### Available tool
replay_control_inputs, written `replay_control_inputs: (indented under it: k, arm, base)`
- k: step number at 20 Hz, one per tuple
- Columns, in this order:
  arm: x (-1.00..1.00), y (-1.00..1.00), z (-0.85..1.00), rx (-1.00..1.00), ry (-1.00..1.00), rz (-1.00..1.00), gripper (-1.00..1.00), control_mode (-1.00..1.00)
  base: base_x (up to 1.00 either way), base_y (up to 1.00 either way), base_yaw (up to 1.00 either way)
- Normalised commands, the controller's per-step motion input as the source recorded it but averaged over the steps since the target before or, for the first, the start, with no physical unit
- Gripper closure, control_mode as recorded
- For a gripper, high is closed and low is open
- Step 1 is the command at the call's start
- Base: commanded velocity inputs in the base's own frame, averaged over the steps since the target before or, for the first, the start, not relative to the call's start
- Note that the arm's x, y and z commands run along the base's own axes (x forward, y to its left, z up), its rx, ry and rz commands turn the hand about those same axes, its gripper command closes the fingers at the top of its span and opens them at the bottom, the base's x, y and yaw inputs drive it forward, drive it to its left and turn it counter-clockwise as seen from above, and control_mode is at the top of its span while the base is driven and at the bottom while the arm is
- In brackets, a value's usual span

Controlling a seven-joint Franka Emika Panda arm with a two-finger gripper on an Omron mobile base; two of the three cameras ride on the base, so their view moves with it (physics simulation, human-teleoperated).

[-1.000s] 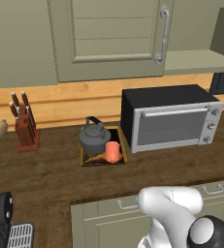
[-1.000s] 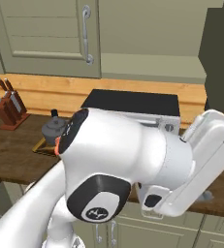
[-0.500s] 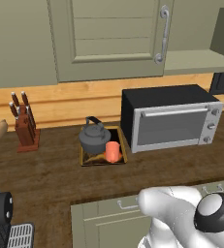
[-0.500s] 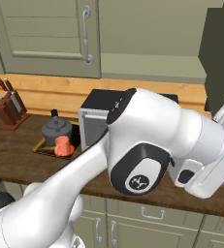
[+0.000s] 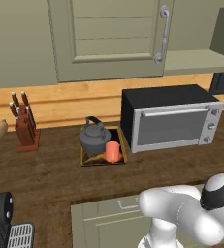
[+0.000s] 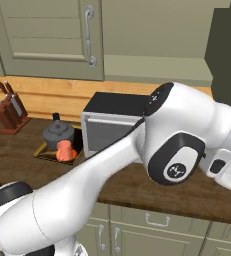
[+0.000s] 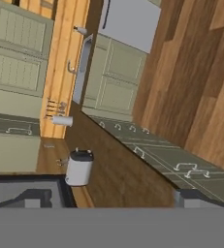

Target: Pick the kettle from the counter and place it on the tray. Then pick the mug from the cabinet and place it on the tray. Then close the cabinet doors.

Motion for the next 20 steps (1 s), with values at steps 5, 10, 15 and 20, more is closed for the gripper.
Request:
replay_control_inputs:
  k: [5,10,15,20]
  arm:
    - [0.42,-0.32,0.00,-0.01,0.10,0.10,-1.00,-1.00]
    - [0.30,-0.12,0.00,-0.08,0.10,0.16,-1.00,-1.00]
    - [0.40,0.26,-0.02,-0.14,0.18,0.18,-1.00,-1.00]
    - [0.51,0.40,0.00,-0.13,0.15,0.21,-1.00,-1.00]
  base:
    - [0.00,0.00,0.00]
    - [0.00,0.00,0.00]
    - [0.00,0.00,0.00]
    - [0.00,0.00,0.00]
